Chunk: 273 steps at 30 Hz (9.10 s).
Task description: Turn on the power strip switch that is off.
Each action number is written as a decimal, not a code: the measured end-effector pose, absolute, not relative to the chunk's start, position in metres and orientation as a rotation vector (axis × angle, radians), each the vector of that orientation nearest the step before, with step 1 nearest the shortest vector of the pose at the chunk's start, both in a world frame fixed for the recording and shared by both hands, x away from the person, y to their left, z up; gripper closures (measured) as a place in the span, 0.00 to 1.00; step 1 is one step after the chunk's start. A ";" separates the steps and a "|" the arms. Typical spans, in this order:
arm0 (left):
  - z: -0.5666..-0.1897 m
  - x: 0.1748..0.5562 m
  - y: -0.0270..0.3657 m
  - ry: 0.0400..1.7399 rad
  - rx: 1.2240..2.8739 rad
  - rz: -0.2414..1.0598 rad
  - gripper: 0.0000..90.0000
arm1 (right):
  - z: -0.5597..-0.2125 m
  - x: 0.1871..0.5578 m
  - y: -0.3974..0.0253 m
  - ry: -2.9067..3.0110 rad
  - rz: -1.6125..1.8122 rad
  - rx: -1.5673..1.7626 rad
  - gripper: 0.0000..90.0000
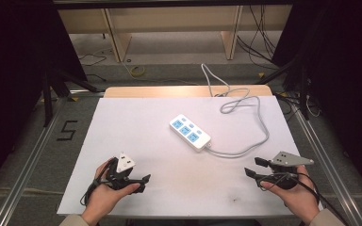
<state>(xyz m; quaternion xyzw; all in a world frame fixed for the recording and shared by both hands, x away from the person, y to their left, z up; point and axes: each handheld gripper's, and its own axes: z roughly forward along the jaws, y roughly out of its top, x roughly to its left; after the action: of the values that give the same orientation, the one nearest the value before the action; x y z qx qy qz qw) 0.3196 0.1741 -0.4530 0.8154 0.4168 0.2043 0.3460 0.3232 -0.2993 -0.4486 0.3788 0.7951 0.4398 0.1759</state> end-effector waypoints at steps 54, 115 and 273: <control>-0.455 0.321 0.172 1.074 2.125 0.538 0.21 | -0.428 0.400 -0.217 2.309 1.125 0.980 1.00; -0.456 0.321 0.167 1.050 2.135 0.521 0.22 | -0.447 0.478 -0.147 2.359 1.032 1.062 1.00; -0.456 0.321 0.162 1.028 2.146 0.504 0.22 | -0.452 0.533 -0.096 2.450 0.867 1.192 1.00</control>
<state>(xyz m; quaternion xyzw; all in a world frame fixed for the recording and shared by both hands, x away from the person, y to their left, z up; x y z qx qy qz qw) 0.3206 0.1616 -0.4565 0.8274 0.3962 0.1945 0.3472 0.5327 -0.0956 -0.4517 0.4129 0.8483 0.3002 0.1404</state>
